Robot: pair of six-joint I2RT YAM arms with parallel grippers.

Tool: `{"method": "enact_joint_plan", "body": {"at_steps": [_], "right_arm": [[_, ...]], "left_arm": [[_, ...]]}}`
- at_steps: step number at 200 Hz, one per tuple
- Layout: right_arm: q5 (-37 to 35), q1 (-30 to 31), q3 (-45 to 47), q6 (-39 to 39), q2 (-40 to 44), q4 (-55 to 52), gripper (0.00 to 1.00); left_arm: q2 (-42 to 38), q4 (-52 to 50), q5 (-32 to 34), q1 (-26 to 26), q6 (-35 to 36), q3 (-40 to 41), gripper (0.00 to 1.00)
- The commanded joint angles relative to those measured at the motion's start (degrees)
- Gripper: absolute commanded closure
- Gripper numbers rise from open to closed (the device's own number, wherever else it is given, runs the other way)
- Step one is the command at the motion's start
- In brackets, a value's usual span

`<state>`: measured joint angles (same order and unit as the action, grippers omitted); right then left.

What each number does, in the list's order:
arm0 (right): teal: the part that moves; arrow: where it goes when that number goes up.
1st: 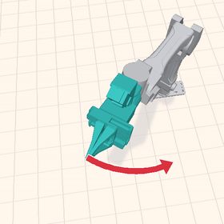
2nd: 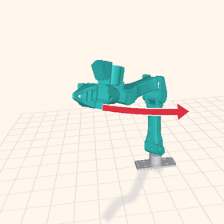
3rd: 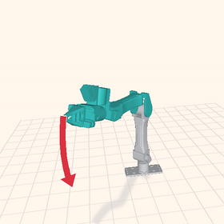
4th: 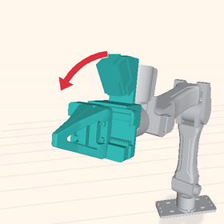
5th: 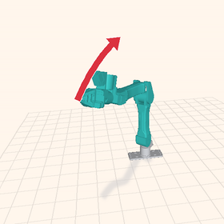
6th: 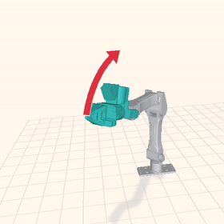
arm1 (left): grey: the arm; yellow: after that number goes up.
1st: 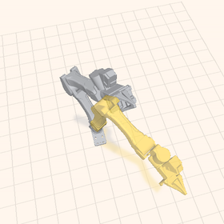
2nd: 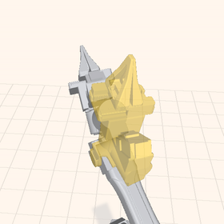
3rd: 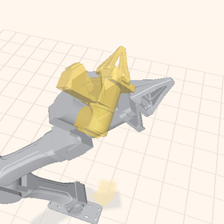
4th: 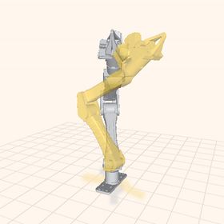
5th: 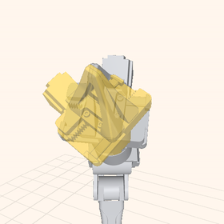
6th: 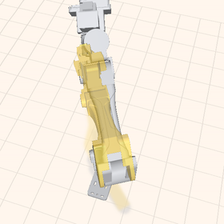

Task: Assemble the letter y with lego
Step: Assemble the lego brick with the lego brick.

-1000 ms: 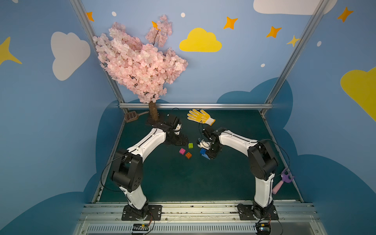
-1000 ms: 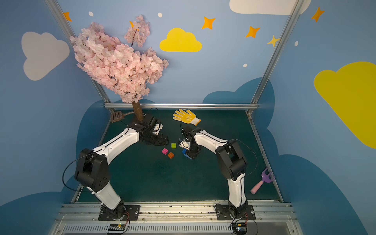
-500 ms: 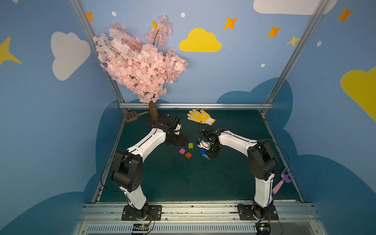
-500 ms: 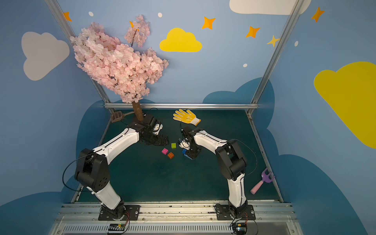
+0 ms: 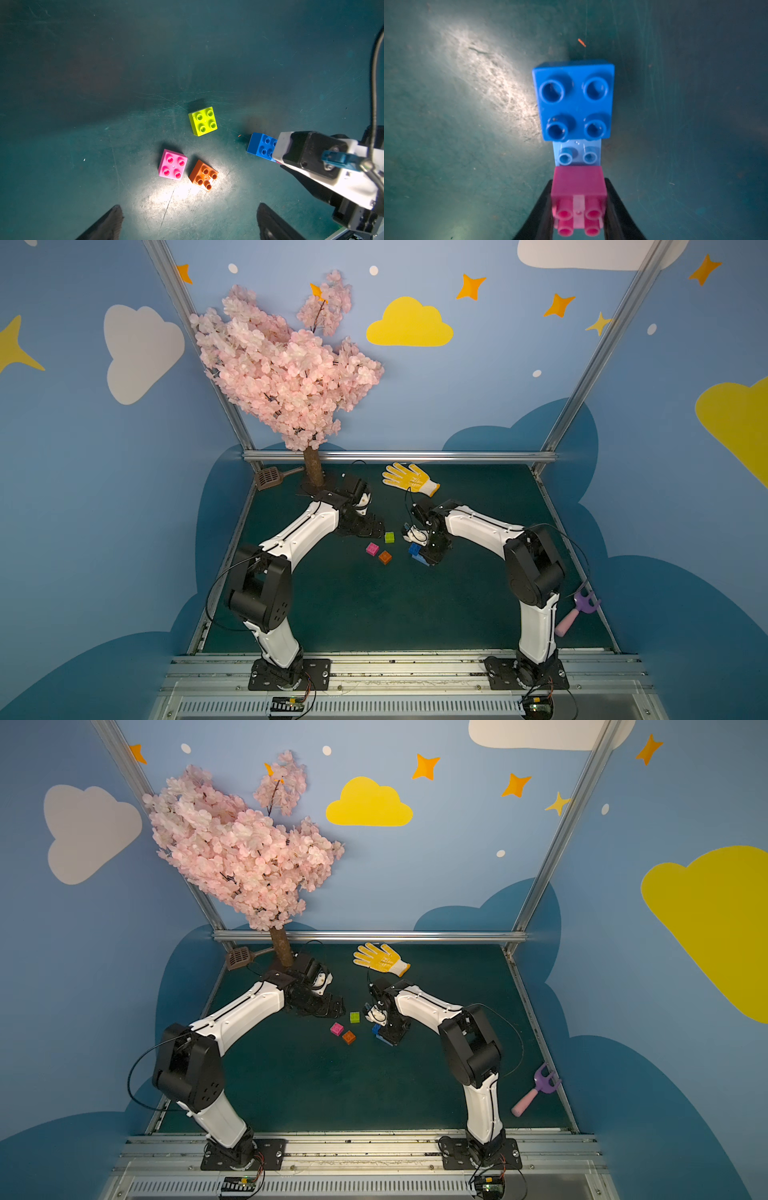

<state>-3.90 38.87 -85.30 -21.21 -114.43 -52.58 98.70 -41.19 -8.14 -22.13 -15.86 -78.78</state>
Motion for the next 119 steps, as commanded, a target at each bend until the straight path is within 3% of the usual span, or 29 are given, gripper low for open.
{"method": "enact_joint_plan", "body": {"at_steps": [1,119], "right_arm": [[-2.95,-0.55,0.56,0.75,-2.16,-2.18,0.88],[-2.96,-0.99,-1.09,0.47,-1.45,-2.78,0.88]], "left_arm": [[0.45,-1.35,-0.72,0.24,-0.08,-1.14,0.00],[0.61,-1.39,-0.74,0.26,-0.14,-1.13,0.00]]}}
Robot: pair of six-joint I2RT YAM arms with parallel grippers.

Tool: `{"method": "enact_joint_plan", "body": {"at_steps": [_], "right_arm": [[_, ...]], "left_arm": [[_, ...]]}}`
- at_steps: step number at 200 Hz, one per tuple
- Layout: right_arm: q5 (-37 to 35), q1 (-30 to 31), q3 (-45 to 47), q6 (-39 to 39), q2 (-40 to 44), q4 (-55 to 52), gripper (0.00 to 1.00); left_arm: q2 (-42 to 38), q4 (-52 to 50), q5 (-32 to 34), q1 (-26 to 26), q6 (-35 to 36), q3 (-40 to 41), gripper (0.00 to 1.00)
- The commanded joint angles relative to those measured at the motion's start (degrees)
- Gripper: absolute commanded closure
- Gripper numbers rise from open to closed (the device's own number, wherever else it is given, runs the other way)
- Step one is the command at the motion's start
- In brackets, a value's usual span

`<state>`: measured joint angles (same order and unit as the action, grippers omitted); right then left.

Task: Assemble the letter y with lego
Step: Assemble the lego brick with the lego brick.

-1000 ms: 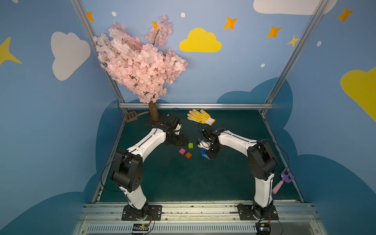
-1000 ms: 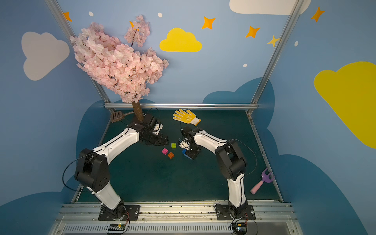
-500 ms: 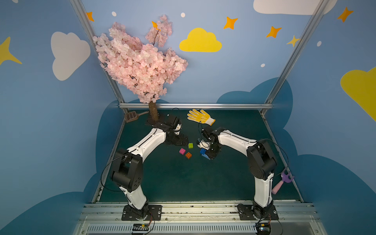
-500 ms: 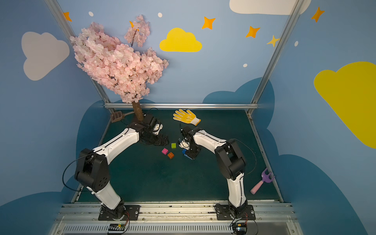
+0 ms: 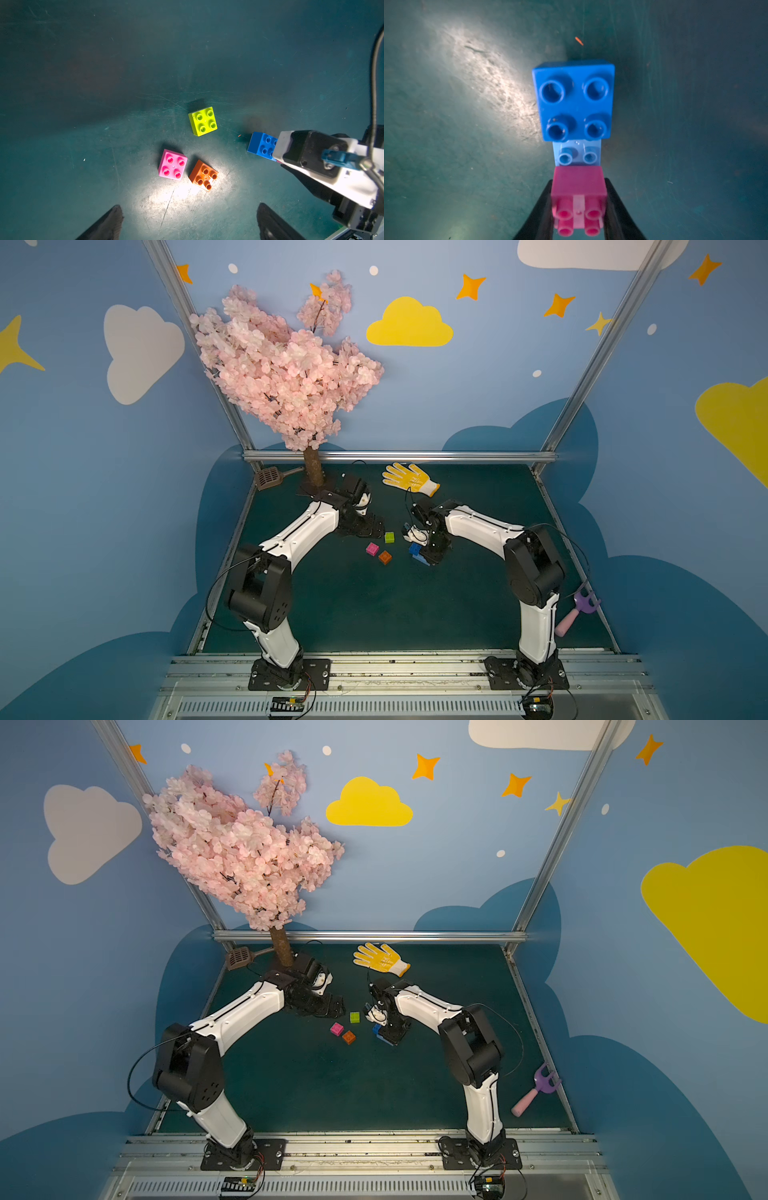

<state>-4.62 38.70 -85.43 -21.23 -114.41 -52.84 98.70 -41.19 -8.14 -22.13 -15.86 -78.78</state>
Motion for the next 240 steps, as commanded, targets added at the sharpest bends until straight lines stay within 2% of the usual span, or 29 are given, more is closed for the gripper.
{"method": "enact_joint_plan", "body": {"at_steps": [1,130,240], "right_arm": [[-2.19,-0.81,-0.97,0.49,-1.50,-2.53,0.88],[-0.39,-1.56,-1.33,-0.21,-4.38,-3.51,0.89],[-0.92,-2.00,0.06,-5.97,-5.50,-0.10,0.89]], "left_arm": [[0.57,-1.37,-0.74,0.25,-0.14,-1.16,0.00],[0.54,-1.35,-0.91,0.51,-0.18,-1.20,0.00],[0.46,-1.36,-1.01,0.51,-0.30,-1.20,0.00]]}}
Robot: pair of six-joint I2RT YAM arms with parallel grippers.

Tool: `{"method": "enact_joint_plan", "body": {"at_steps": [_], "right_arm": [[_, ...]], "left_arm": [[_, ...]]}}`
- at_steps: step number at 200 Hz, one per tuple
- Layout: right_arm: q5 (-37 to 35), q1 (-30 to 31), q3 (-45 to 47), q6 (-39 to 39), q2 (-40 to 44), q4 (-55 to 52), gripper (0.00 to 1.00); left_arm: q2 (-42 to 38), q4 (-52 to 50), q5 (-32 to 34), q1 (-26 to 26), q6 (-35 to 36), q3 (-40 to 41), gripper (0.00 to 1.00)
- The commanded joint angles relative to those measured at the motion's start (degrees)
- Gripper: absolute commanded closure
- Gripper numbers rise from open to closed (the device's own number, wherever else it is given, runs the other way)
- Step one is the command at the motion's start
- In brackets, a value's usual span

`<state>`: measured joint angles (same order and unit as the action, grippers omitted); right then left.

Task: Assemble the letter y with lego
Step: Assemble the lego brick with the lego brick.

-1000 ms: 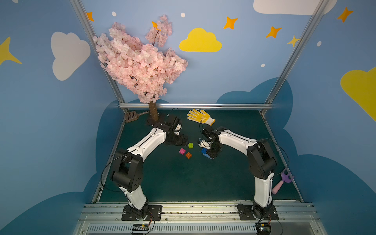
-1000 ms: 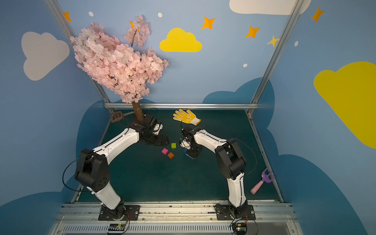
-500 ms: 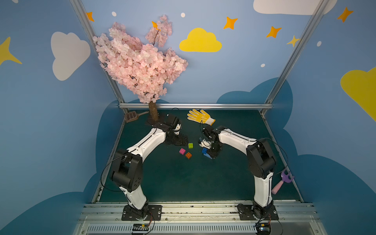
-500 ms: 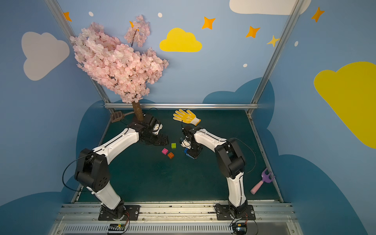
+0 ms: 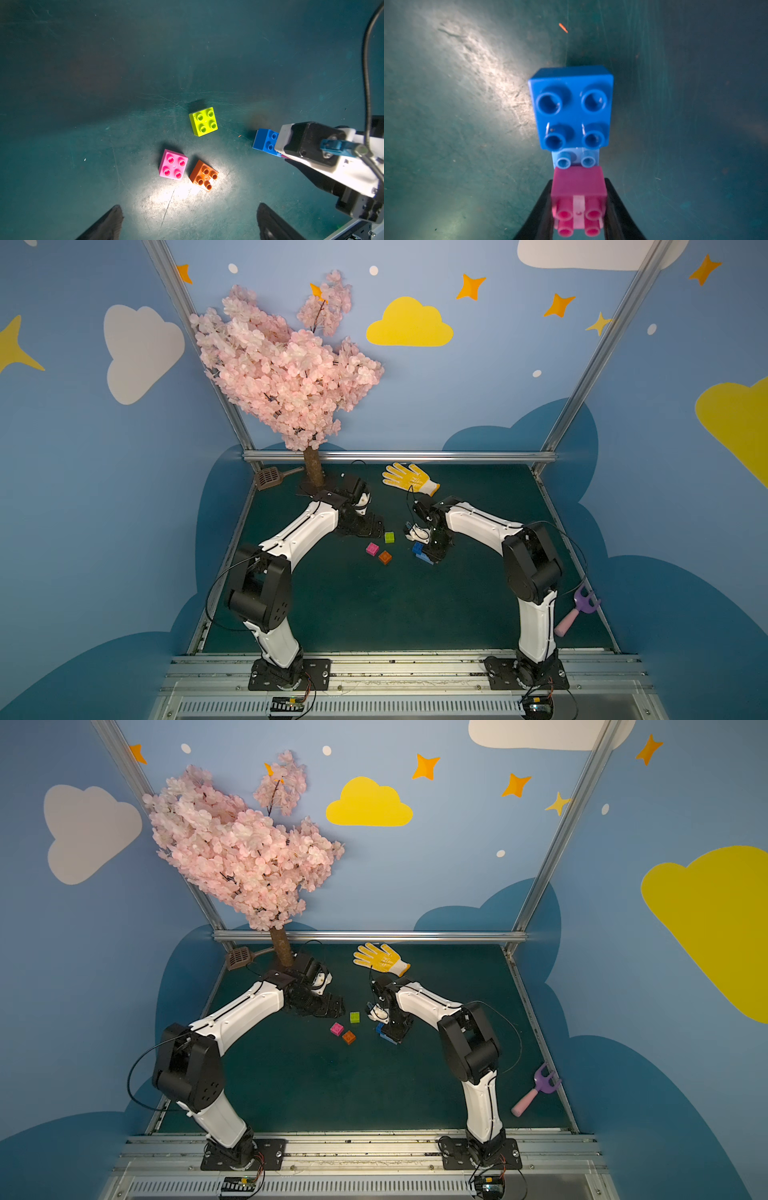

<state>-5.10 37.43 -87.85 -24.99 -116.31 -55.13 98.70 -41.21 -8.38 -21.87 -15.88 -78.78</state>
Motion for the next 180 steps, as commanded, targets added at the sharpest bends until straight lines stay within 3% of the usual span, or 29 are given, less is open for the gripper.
{"method": "enact_joint_plan", "body": {"at_steps": [1,99,180], "right_arm": [[-0.44,-0.71,2.50,-2.28,-3.58,2.25,0.89],[6.12,-0.69,-2.70,-1.13,-3.90,1.12,0.90],[3.94,0.32,-2.30,-0.41,0.37,0.77,0.91]], "left_arm": [[0.50,-1.33,-0.76,0.20,-0.24,-1.20,0.00],[0.23,-1.33,-0.49,0.33,-0.14,-1.11,0.00],[0.31,-1.33,-0.67,0.35,-0.23,-1.20,0.00]]}}
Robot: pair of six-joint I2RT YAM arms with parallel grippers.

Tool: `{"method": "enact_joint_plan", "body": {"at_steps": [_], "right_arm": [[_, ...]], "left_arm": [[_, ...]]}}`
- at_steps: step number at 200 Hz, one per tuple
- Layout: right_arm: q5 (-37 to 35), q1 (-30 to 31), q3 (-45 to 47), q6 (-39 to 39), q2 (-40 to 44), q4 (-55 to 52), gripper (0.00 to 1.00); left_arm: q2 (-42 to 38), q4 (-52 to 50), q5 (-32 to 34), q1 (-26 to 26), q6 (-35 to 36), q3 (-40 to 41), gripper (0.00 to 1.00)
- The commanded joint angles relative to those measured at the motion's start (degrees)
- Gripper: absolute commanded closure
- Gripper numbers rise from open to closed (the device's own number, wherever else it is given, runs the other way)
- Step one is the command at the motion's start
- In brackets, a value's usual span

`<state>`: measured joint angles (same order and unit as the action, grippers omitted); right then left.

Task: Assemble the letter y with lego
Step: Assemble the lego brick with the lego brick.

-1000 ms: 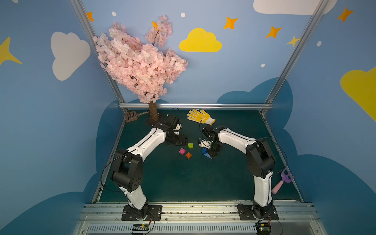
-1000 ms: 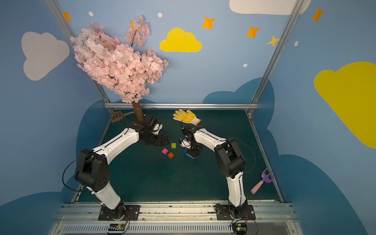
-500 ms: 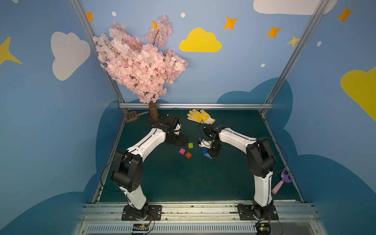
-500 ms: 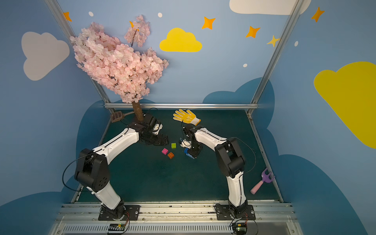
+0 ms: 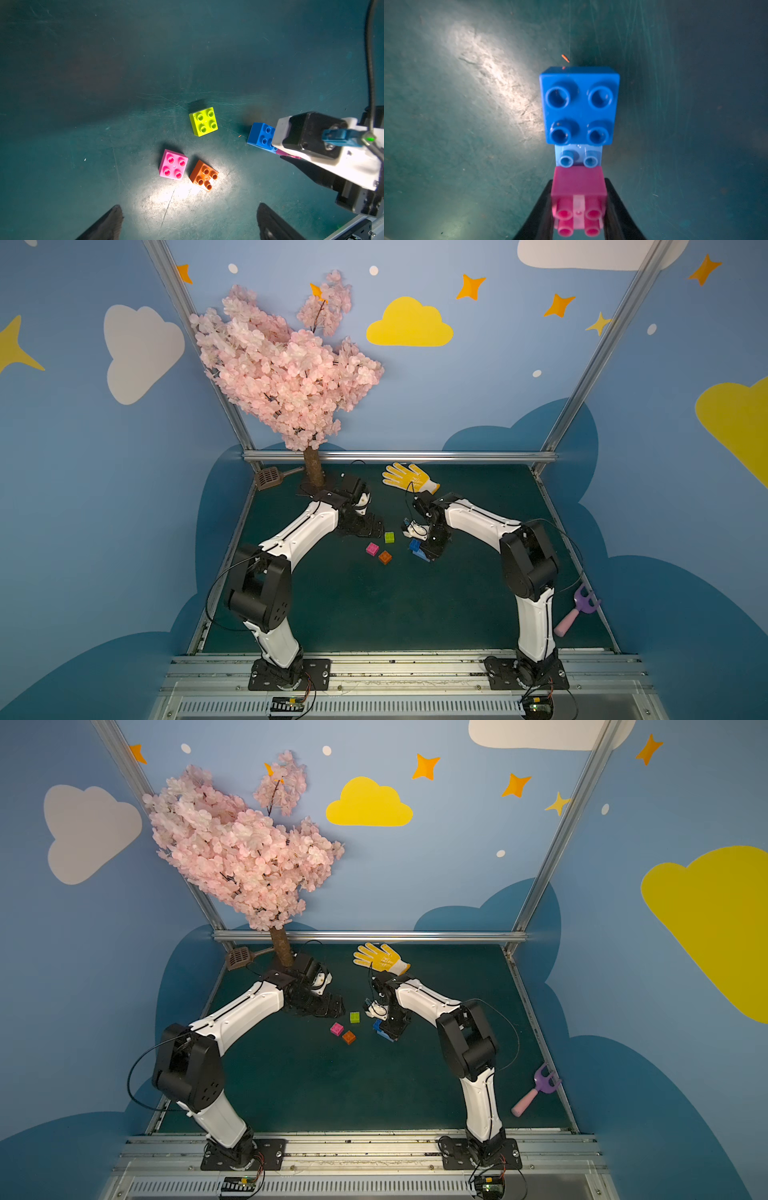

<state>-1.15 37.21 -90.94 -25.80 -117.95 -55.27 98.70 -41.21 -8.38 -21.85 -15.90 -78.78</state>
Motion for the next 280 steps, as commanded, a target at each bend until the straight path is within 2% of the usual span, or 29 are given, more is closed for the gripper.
{"method": "enact_joint_plan", "body": {"at_steps": [1,124,280], "right_arm": [[-0.01,0.56,0.86,0.40,2.06,0.97,0.91],[-0.92,0.32,1.16,-1.19,4.62,0.21,0.91],[-1.76,-0.08,1.73,-2.06,0.37,0.55,0.91]], "left_arm": [[0.29,-1.33,-0.67,0.32,-0.19,-1.20,0.00],[0.40,-1.33,-0.76,0.50,-0.36,-1.20,0.00],[0.33,-1.33,-0.68,0.62,-0.29,-1.24,0.00]]}}
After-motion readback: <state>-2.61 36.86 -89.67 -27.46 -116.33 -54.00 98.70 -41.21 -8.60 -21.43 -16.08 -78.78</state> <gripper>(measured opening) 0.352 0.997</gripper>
